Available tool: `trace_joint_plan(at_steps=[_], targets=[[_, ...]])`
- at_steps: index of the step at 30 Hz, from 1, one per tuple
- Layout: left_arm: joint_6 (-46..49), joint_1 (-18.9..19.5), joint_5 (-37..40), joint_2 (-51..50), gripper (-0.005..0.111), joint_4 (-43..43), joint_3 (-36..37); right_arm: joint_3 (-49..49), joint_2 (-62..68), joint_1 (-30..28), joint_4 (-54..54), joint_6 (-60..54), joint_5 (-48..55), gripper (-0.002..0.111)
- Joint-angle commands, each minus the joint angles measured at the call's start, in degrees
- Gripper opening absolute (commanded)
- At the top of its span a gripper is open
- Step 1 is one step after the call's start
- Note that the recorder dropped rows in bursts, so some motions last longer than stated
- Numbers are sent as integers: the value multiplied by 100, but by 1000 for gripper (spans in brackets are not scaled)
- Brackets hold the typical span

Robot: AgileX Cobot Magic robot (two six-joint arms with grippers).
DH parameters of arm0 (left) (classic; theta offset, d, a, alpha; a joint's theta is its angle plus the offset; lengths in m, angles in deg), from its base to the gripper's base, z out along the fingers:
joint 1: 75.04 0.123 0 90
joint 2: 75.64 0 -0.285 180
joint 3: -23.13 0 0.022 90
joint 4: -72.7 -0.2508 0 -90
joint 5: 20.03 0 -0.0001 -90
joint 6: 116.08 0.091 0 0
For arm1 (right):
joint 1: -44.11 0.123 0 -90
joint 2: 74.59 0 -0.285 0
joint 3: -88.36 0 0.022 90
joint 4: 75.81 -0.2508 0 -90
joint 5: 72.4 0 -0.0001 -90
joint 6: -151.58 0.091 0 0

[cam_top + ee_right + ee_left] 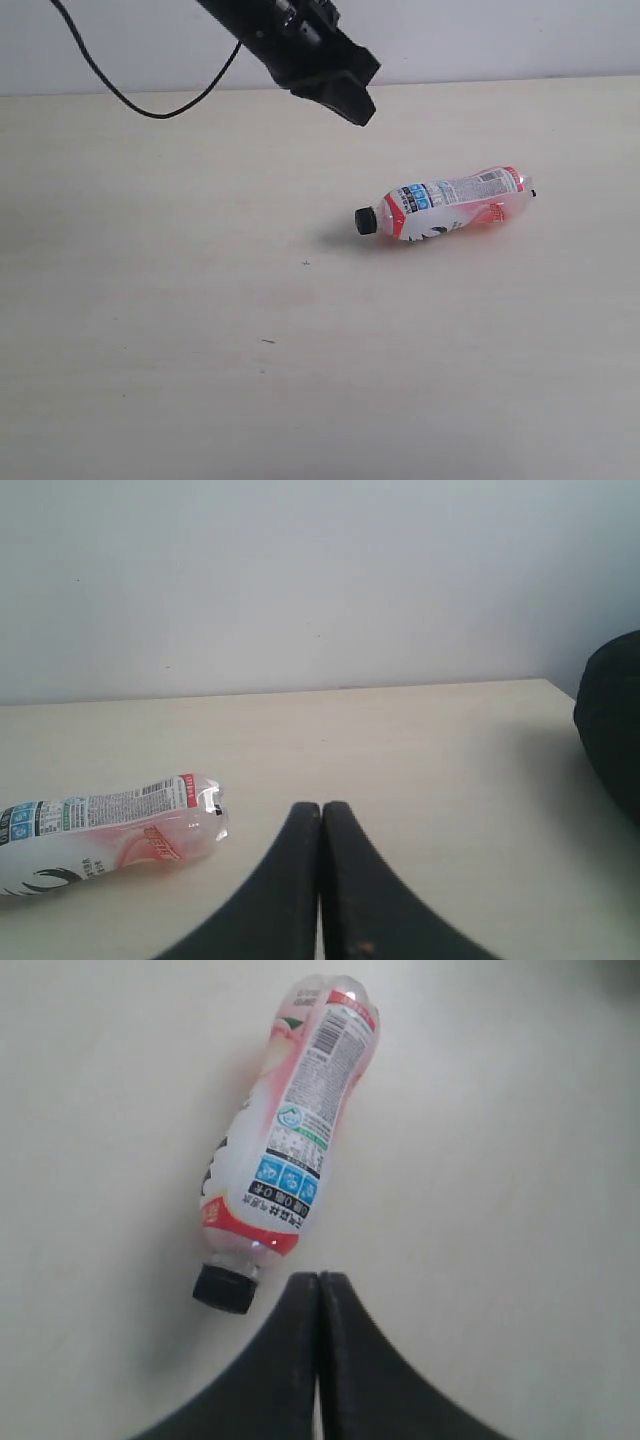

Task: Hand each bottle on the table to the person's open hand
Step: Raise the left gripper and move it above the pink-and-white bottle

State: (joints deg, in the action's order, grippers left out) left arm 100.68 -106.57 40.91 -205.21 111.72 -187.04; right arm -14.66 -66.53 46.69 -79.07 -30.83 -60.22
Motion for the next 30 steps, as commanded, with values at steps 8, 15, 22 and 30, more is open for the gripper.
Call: trace_joint_plan(at_steps=[8, 15, 22, 30], targets=[[1783, 186, -411, 141, 0, 808, 942, 24, -27, 12, 36, -49, -65, 0], [1857, 186, -710, 332, 0, 663, 1129, 24, -27, 12, 36, -49, -65, 0], [1992, 165, -1265, 725, 0, 260, 1521, 24, -27, 12, 36, -49, -65, 0], [2576, 69, -1743, 735, 0, 503, 1521, 24, -27, 12, 24, -49, -65, 0]])
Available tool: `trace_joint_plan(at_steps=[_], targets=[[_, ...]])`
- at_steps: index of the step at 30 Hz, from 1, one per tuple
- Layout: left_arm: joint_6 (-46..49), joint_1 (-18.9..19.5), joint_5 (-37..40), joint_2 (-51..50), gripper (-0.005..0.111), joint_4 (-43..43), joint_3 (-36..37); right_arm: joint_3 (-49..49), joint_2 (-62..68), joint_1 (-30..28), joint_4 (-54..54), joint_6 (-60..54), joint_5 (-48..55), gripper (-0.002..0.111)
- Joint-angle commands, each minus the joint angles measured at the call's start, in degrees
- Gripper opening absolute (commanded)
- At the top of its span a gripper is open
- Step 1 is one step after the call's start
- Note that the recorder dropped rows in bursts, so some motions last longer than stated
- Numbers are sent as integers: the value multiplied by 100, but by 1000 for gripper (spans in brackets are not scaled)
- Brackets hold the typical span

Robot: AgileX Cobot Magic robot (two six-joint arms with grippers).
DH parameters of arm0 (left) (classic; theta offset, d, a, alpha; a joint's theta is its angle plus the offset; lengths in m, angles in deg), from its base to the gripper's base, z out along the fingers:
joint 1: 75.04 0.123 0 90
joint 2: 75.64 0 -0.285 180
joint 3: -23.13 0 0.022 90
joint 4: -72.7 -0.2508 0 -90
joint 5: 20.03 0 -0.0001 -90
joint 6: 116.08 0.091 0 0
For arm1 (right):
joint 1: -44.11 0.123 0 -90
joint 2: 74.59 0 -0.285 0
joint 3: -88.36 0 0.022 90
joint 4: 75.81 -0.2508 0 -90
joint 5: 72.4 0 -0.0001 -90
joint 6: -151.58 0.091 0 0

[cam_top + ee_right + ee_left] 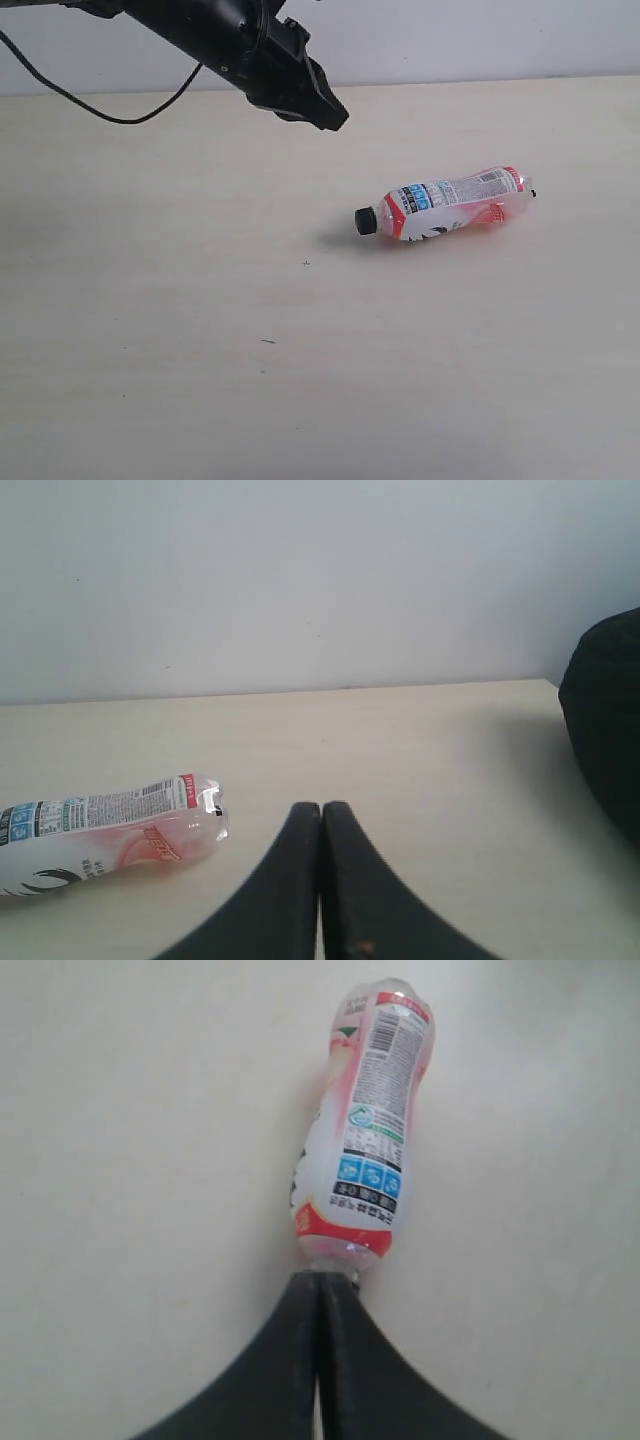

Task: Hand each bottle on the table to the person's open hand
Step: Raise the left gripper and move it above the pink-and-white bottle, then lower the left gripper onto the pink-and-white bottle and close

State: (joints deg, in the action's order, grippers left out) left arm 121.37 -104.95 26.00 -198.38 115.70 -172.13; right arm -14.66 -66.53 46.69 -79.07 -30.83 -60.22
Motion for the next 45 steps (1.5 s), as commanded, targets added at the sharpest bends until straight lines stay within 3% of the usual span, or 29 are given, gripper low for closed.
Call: trace_joint_plan(at_steps=[1, 5, 11, 15, 19, 26, 34, 45], targets=[[640, -136, -277, 52, 1, 105, 30, 24, -27, 12, 24, -49, -65, 0], [831, -377, -502, 52, 13, 71, 30, 24, -27, 12, 24, -49, -65, 0], [831, -820, -1156, 41, 55, 58, 30, 24, -27, 12, 24, -49, -65, 0], [807, -1022, -1414, 41, 72, 58, 30, 24, -27, 12, 24, -49, -65, 0], [371, -1065, -1672, 41, 73, -49, -1, 24, -27, 12, 34, -49, -65, 0], [-1098, -1087, -639, -480, 73, -1588, -952, 24, -27, 12, 34, -49, -65, 0], [-1905, -1306, 348, -1454, 73, -2968, -2101, 24, -27, 12, 34, -49, -65, 0], [-1881, -1458, 219, -2097, 73, -2877, -2580, 24, -27, 12, 24, -49, -65, 0]])
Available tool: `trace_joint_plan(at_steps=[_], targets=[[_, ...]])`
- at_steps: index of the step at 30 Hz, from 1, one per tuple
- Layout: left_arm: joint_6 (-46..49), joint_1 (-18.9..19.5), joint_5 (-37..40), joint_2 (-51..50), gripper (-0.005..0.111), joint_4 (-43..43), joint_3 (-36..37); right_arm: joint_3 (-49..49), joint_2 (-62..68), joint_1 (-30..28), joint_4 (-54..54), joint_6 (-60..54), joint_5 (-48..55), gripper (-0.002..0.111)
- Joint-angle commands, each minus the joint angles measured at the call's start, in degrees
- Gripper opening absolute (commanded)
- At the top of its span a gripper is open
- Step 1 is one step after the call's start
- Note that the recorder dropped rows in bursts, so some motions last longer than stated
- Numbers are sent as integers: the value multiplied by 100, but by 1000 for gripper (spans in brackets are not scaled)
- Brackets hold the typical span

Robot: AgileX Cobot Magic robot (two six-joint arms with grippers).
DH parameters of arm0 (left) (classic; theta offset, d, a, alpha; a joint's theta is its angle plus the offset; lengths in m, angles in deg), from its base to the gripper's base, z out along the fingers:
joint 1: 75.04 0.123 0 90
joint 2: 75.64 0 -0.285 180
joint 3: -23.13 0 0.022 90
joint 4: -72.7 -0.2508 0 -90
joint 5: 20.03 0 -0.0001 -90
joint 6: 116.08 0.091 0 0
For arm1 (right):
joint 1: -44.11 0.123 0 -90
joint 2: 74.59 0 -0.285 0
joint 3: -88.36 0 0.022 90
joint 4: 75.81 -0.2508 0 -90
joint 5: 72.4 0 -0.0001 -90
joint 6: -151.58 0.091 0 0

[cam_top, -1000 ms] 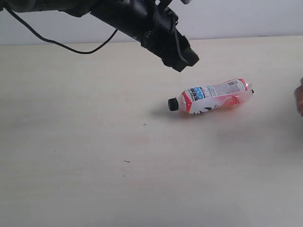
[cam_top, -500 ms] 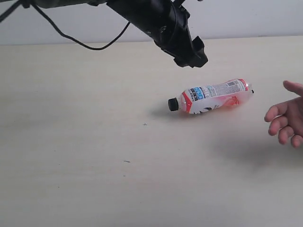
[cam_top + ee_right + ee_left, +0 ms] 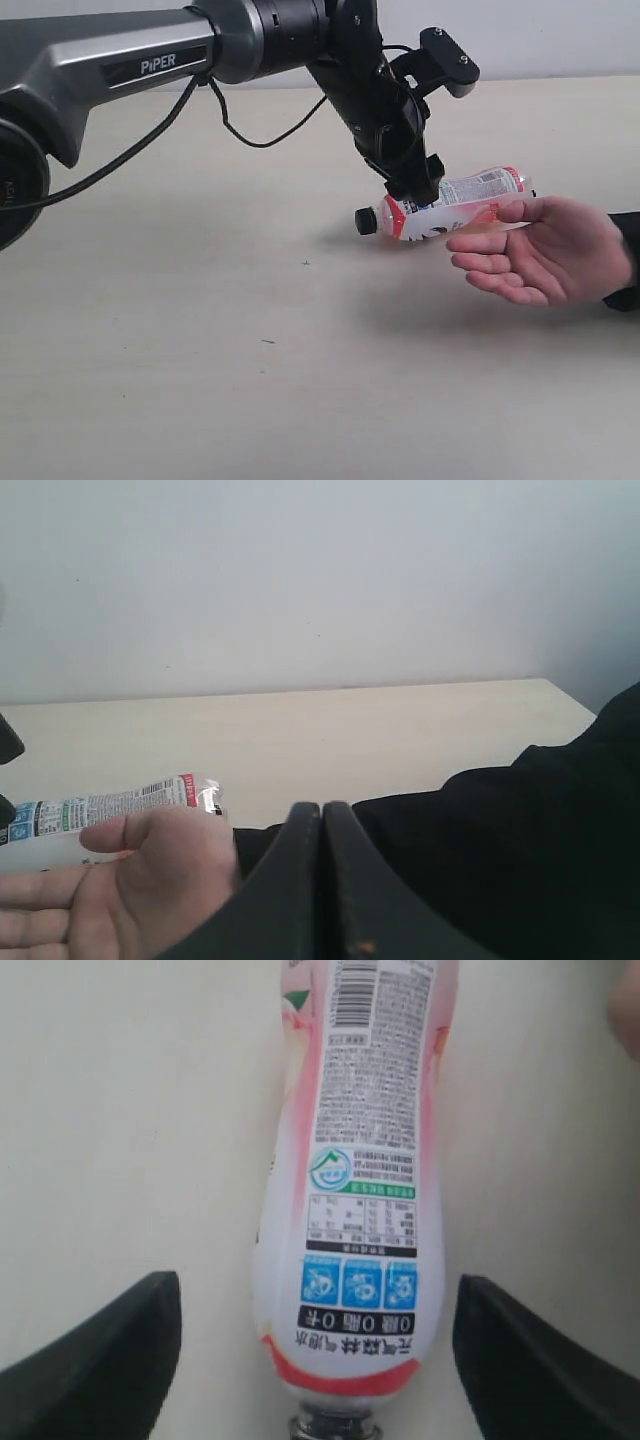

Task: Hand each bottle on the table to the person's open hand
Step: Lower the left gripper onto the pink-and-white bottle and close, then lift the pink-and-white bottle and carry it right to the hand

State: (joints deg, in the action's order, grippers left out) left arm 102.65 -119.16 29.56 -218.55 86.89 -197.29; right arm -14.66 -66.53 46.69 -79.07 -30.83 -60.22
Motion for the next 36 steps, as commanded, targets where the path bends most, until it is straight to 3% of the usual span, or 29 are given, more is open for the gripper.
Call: trace_joint_plan(at_steps=[1, 30, 33, 36], targets=[[2, -37, -198, -133, 73, -8, -63, 24, -27, 12, 24, -49, -65, 0], [29, -40, -732, -686, 72, -22, -63, 24, -27, 12, 36, -49, -65, 0], [13, -40, -747, -642, 61, -32, -63, 24, -27, 12, 36, -49, -65, 0], [-4, -40, -817, -640, 34, -17, -63, 24, -27, 12, 23, -49, -65, 0]])
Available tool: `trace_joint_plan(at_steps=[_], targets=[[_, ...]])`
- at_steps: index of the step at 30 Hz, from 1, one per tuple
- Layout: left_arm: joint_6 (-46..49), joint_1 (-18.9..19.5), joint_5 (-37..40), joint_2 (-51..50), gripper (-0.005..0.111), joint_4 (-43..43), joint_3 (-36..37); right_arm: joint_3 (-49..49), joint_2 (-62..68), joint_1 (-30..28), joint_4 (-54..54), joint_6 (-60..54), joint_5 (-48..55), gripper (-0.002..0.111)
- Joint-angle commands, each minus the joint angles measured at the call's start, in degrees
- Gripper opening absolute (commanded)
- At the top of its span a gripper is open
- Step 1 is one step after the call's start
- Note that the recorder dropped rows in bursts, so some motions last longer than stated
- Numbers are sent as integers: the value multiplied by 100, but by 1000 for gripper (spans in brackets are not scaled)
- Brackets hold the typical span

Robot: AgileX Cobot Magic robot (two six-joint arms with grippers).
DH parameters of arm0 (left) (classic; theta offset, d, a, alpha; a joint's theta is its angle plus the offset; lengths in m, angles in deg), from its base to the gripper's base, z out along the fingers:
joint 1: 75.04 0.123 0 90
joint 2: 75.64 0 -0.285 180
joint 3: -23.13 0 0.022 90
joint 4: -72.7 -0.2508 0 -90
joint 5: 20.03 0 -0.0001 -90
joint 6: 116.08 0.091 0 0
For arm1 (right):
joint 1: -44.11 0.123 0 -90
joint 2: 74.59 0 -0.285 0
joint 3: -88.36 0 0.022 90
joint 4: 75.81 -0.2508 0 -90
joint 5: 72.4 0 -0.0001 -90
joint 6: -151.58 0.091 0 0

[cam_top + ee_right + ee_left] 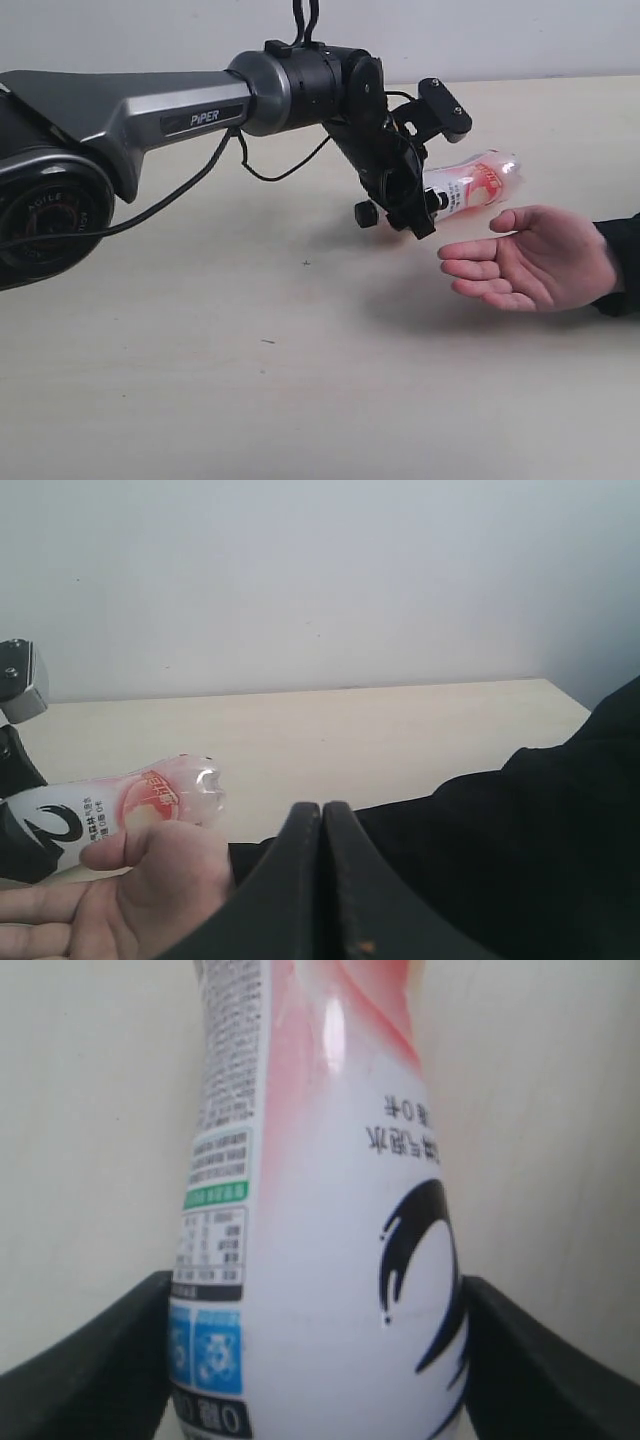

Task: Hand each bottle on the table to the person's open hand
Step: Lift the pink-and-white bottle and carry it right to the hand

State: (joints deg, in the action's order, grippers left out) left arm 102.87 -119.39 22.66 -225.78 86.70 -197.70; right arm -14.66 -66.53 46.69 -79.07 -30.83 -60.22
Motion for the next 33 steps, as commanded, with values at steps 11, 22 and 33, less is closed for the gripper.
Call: trace_joint_plan(at_steps=[11, 22, 33], targets=[[-693, 153, -154, 198, 0, -265, -23, 24, -27, 12, 23, -49, -65, 0], [-2103, 182, 114, 779, 0, -287, -23, 24, -27, 12, 23, -49, -65, 0], [-4703, -469, 791, 1250, 0, -1175, 148, 24, -27, 12, 35, -49, -65, 0]])
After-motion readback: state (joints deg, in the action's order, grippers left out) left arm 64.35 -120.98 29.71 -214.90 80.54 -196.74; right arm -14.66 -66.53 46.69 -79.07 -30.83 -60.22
